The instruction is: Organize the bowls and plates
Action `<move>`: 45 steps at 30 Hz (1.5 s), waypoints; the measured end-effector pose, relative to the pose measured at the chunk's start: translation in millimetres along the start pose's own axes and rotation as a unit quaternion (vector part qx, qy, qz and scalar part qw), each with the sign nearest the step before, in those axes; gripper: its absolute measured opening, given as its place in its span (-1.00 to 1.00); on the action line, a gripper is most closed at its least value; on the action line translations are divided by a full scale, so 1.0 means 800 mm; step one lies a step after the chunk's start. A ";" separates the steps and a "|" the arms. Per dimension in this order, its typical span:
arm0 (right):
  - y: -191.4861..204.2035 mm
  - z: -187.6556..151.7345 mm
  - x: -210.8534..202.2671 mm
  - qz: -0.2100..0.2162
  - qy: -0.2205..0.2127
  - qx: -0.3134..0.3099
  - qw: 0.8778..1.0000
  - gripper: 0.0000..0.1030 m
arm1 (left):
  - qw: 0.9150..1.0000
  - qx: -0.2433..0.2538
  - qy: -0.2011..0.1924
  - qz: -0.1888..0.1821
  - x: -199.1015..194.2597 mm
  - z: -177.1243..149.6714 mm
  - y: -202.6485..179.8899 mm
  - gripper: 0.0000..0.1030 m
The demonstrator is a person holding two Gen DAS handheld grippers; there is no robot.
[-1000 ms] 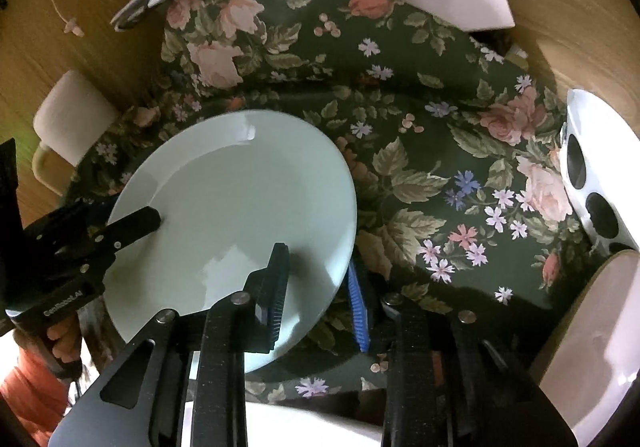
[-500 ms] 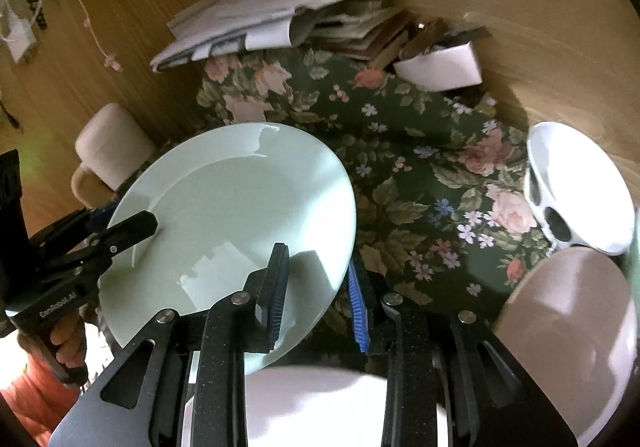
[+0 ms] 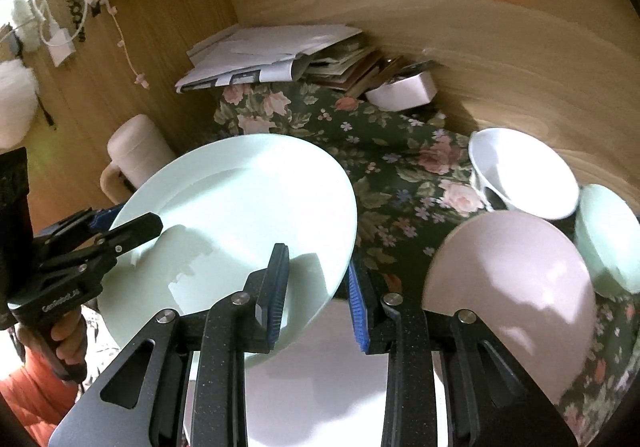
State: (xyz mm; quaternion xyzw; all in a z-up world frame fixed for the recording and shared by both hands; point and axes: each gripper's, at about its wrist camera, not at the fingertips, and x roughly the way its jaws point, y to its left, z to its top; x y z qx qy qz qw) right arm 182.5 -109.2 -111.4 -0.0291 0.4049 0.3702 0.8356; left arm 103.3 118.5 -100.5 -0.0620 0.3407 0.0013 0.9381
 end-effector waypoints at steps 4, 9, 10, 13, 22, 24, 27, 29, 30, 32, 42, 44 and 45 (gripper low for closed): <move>-0.002 -0.012 -0.017 -0.001 -0.008 0.005 1.000 -0.50 | 1.000 0.002 -0.002 -0.008 -0.010 -0.006 -0.015 -0.15; -0.006 -0.033 -0.034 -0.005 -0.014 0.016 1.000 -0.50 | 1.000 0.007 -0.002 -0.016 -0.021 -0.016 -0.031 -0.15; -0.007 -0.038 -0.037 -0.005 -0.014 0.019 1.000 -0.50 | 1.000 0.008 -0.002 -0.019 -0.023 -0.019 -0.034 -0.15; -0.010 -0.053 -0.041 -0.003 -0.013 0.031 0.999 -0.50 | 1.000 0.009 0.000 -0.025 -0.026 -0.026 -0.043 -0.15; -0.024 -0.093 -0.041 0.001 -0.001 0.070 0.998 -0.50 | 0.999 0.011 0.024 -0.042 -0.017 -0.050 -0.060 -0.15; -0.027 -0.100 -0.041 -0.001 0.001 0.076 0.997 -0.50 | 0.998 0.010 0.029 -0.047 -0.014 -0.055 -0.062 -0.15; -0.030 -0.109 -0.041 -0.004 0.004 0.084 0.996 -0.50 | 0.998 0.012 0.038 -0.052 -0.008 -0.064 -0.066 -0.15; -0.032 -0.114 -0.041 -0.006 0.006 0.088 0.996 -0.50 | 0.998 0.013 0.043 -0.054 -0.005 -0.068 -0.068 -0.15; -0.033 -0.117 -0.040 -0.007 0.008 0.091 0.996 -0.50 | 0.997 0.014 0.047 -0.056 -0.002 -0.071 -0.070 -0.15; -0.036 -0.121 -0.040 -0.007 0.010 0.097 0.995 -0.50 | 0.997 0.014 0.052 -0.057 0.002 -0.074 -0.071 -0.15; -0.046 -0.134 -0.037 -0.012 0.018 0.112 0.993 -0.50 | 0.996 0.025 0.066 -0.056 0.015 -0.084 -0.082 -0.15; -0.047 -0.138 -0.037 -0.014 0.021 0.113 0.993 -0.50 | 0.996 0.028 0.068 -0.056 0.018 -0.086 -0.083 -0.15; -0.048 -0.139 -0.037 -0.016 0.023 0.113 0.993 -0.50 | 0.996 0.030 0.069 -0.056 0.019 -0.087 -0.085 -0.15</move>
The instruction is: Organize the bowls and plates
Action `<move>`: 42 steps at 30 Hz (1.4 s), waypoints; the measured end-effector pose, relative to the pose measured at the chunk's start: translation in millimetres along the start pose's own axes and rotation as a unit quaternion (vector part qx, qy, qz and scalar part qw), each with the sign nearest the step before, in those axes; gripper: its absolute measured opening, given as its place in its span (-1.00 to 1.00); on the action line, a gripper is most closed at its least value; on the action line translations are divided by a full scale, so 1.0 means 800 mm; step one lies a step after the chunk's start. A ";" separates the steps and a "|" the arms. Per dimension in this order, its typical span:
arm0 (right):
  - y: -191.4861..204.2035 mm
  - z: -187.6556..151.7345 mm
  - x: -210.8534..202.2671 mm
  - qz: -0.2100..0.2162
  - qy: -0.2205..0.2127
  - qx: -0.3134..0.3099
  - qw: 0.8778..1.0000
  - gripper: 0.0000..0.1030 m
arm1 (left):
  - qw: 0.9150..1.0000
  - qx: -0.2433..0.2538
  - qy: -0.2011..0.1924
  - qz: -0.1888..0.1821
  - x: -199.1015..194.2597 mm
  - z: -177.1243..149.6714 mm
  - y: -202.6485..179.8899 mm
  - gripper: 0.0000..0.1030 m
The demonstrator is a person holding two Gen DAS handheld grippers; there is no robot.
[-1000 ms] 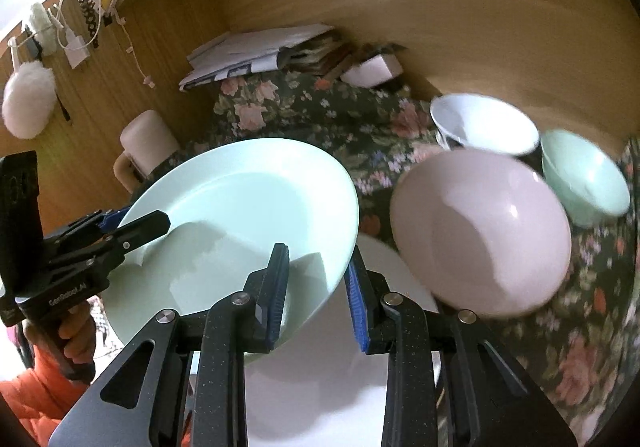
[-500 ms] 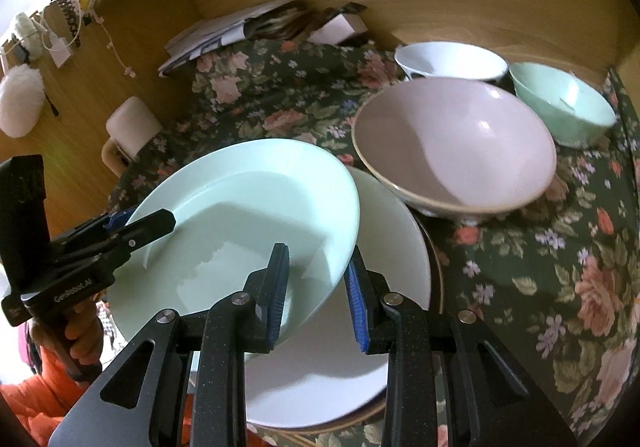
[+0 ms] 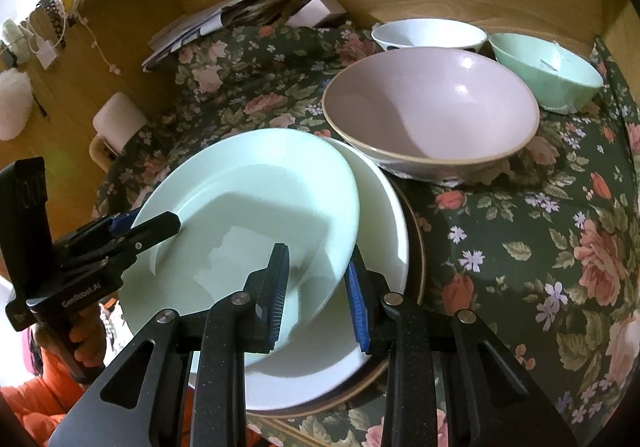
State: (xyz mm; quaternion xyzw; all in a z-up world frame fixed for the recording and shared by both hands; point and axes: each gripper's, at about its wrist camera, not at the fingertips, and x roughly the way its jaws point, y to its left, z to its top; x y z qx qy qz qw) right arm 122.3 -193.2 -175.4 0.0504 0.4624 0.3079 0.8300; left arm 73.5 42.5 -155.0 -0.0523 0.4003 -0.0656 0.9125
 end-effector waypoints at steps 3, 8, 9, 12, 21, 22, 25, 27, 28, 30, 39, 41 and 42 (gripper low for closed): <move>-0.003 -0.003 0.000 -0.002 0.004 0.002 1.000 -0.50 | 1.000 0.004 0.005 -0.001 0.004 -0.002 -0.003 -0.15; -0.007 -0.007 -0.006 -0.003 0.003 0.004 1.000 -0.50 | 1.000 0.008 0.014 -0.004 0.011 -0.006 -0.008 -0.15; -0.007 -0.007 -0.006 -0.002 0.004 0.004 1.000 -0.49 | 1.000 0.010 0.013 -0.001 0.011 -0.007 -0.009 -0.15; -0.006 -0.009 -0.008 -0.003 0.003 0.000 1.000 -0.46 | 1.000 0.012 0.017 -0.003 0.014 -0.007 -0.009 -0.15; -0.010 -0.011 -0.016 -0.005 -0.001 0.007 1.000 -0.47 | 1.000 0.025 0.019 -0.001 0.016 -0.005 -0.012 -0.15; -0.010 -0.011 -0.017 -0.005 -0.002 0.008 1.000 -0.48 | 1.000 0.025 0.018 0.000 0.015 -0.003 -0.011 -0.15; -0.012 -0.011 -0.020 -0.003 -0.001 0.013 1.000 -0.48 | 1.000 0.022 0.015 0.004 0.012 0.006 -0.008 -0.13; -0.013 -0.011 -0.023 -0.003 -0.001 0.012 1.000 -0.48 | 1.000 0.021 0.012 0.007 0.010 0.012 -0.007 -0.08; -0.013 -0.011 -0.023 -0.003 -0.001 0.013 1.000 -0.48 | 1.000 0.021 0.010 0.008 0.009 0.015 -0.007 -0.03; -0.014 -0.011 -0.026 -0.003 -0.001 0.013 1.000 -0.48 | 1.000 0.024 0.001 0.010 0.005 0.022 -0.008 0.03; -0.025 0.000 -0.056 -0.051 -0.037 0.002 0.998 -0.28 | 0.999 0.042 -0.019 0.004 0.005 0.068 -0.026 0.17; -0.032 0.008 -0.063 -0.061 -0.051 0.006 0.997 -0.28 | 0.999 0.045 -0.021 0.001 0.009 0.078 -0.031 0.23; -0.035 0.012 -0.066 -0.066 -0.057 0.008 0.996 -0.25 | 0.999 0.048 -0.022 -0.001 0.011 0.084 -0.034 0.24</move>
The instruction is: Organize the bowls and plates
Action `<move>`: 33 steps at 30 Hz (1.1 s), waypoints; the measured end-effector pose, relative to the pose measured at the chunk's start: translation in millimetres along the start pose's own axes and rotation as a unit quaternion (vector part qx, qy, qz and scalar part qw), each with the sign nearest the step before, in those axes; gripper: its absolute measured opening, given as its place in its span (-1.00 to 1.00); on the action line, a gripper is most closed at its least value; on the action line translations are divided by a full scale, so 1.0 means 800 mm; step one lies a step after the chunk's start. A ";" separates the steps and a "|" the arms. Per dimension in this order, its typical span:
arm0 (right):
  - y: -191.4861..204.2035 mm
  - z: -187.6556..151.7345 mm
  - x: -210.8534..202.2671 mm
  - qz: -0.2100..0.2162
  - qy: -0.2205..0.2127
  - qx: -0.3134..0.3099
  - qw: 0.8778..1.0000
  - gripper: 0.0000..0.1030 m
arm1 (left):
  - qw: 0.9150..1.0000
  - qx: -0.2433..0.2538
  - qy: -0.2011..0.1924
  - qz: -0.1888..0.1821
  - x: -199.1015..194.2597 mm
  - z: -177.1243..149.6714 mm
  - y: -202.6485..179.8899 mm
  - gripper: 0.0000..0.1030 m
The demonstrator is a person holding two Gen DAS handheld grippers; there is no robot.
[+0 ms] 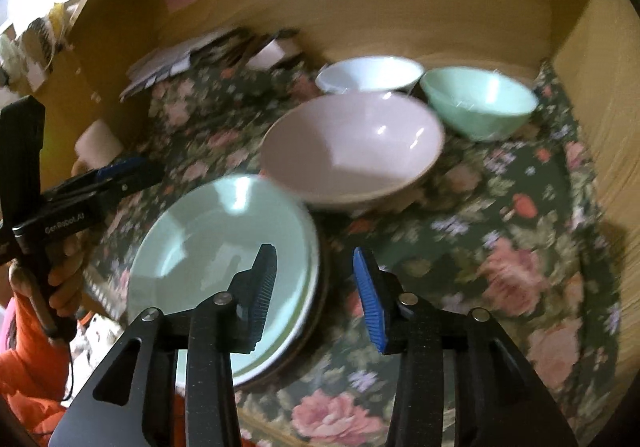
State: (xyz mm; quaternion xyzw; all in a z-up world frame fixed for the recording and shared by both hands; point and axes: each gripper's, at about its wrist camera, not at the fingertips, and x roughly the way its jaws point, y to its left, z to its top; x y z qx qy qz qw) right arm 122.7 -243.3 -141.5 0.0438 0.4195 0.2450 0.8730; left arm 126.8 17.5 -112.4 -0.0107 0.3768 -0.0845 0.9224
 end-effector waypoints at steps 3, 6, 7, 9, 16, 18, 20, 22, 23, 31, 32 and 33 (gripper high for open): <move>-0.014 0.015 -0.004 -0.014 -0.021 0.011 1.000 -0.06 | 1.000 0.004 0.004 -0.006 0.013 0.018 -0.008 0.27; -0.030 0.031 -0.006 -0.029 -0.043 0.025 0.998 0.07 | 1.000 0.006 0.014 -0.014 0.031 0.036 -0.015 0.29; -0.035 0.036 -0.005 -0.031 -0.046 0.027 0.998 0.07 | 1.000 0.008 0.016 -0.015 0.037 0.041 -0.017 0.29; -0.047 0.045 -0.002 -0.037 -0.050 0.034 0.998 0.07 | 0.999 0.010 0.023 -0.019 0.050 0.051 -0.023 0.29; -0.076 0.067 0.029 -0.040 -0.044 0.056 0.997 0.07 | 0.998 0.026 0.055 -0.029 0.100 0.072 -0.038 0.29; -0.083 0.068 0.041 -0.037 -0.036 0.061 0.997 0.07 | 0.997 0.033 0.069 -0.031 0.117 0.075 -0.042 0.29; -0.087 0.068 0.052 -0.035 -0.028 0.064 0.997 0.07 | 0.996 0.036 0.079 -0.033 0.128 0.075 -0.044 0.29; -0.090 0.066 0.063 -0.033 -0.020 0.067 0.997 0.07 | 0.994 0.038 0.092 -0.036 0.142 0.075 -0.047 0.29; -0.091 0.065 0.067 -0.032 -0.016 0.067 0.997 0.07 | 0.994 0.039 0.096 -0.037 0.147 0.075 -0.047 0.28; -0.093 0.065 0.091 -0.008 0.007 0.077 0.997 -0.11 | 0.989 0.046 0.123 -0.061 0.174 0.070 -0.057 -0.15; -0.092 0.065 0.093 -0.005 0.009 0.077 0.997 -0.17 | 0.989 0.047 0.128 -0.065 0.177 0.069 -0.058 -0.20; -0.091 0.066 0.094 -0.002 0.011 0.077 0.997 -0.27 | 0.988 0.048 0.132 -0.068 0.180 0.069 -0.060 -0.30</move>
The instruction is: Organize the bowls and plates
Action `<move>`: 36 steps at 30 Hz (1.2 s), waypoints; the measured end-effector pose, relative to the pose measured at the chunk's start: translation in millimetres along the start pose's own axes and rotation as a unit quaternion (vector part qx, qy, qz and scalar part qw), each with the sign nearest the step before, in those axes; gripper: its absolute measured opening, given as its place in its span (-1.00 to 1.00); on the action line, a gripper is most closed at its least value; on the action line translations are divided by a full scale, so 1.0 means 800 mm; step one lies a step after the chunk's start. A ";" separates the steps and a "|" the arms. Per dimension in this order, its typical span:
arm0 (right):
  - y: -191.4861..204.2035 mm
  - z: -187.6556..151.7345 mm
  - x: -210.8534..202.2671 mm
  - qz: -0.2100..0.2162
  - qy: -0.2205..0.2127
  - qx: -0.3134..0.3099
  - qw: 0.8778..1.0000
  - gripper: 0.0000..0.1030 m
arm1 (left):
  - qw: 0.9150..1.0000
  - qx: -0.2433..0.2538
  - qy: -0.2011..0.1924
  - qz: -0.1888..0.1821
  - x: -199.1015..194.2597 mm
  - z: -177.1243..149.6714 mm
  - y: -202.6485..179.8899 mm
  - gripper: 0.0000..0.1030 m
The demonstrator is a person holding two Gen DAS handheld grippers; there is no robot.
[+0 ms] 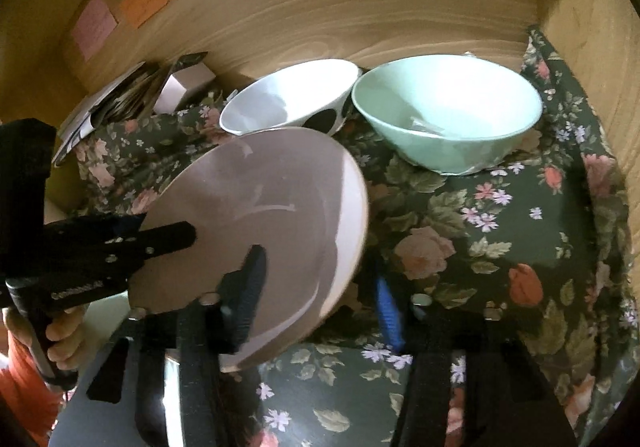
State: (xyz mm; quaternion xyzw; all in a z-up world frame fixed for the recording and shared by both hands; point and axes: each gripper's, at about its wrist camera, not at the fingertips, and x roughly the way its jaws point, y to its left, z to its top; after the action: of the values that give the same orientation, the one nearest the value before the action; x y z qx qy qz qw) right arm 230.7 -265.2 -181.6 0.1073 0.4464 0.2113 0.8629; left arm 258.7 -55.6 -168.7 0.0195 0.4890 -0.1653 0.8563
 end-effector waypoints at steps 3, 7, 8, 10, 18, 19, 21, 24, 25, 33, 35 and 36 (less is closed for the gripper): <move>-0.001 0.000 0.002 -0.004 -0.003 0.005 1.000 -0.36 | 1.000 0.007 0.002 -0.001 0.005 -0.001 -0.005 -0.47; -0.001 0.001 0.002 -0.008 -0.008 0.012 1.000 -0.38 | 1.000 0.015 -0.001 0.002 0.006 -0.002 -0.010 -0.55; -0.001 0.001 0.002 -0.009 -0.008 0.012 1.000 -0.38 | 1.000 0.016 -0.002 0.003 0.007 -0.001 -0.010 -0.55; 0.001 0.001 0.000 -0.013 -0.011 0.014 1.000 -0.38 | 1.000 0.020 -0.005 0.006 0.006 -0.002 -0.013 -0.55; 0.008 0.004 -0.026 -0.014 -0.039 0.011 0.999 -0.38 | 0.999 0.019 -0.033 0.003 -0.018 -0.003 -0.019 -0.55; 0.011 0.004 -0.031 -0.016 -0.045 0.007 0.999 -0.38 | 0.999 0.018 -0.038 0.002 -0.024 -0.003 -0.020 -0.55; 0.018 0.005 -0.039 -0.017 -0.054 0.001 0.998 -0.38 | 0.999 0.018 -0.050 0.002 -0.036 -0.003 -0.021 -0.55; 0.029 0.008 -0.050 -0.017 -0.068 -0.009 0.998 -0.38 | 0.998 0.016 -0.065 0.002 -0.052 -0.005 -0.022 -0.55; 0.033 0.008 -0.053 -0.016 -0.071 -0.011 0.997 -0.38 | 0.997 0.016 -0.071 0.003 -0.058 -0.006 -0.022 -0.55; 0.067 0.005 -0.066 -0.003 -0.087 -0.037 0.996 -0.44 | 0.995 0.005 -0.102 0.016 -0.100 -0.024 -0.009 -0.55; 0.073 0.003 -0.068 0.000 -0.087 -0.042 0.995 -0.46 | 0.994 0.000 -0.108 0.020 -0.110 -0.032 -0.005 -0.55; 0.078 0.002 -0.068 0.003 -0.086 -0.045 0.995 -0.48 | 0.994 -0.003 -0.111 0.022 -0.117 -0.036 -0.002 -0.55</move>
State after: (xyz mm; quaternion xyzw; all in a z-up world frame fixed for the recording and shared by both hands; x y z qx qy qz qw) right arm 187.7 -234.8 -117.9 0.0878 0.3601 0.2237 0.9014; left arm 190.7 -27.1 -104.8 0.0093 0.3911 -0.1463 0.9086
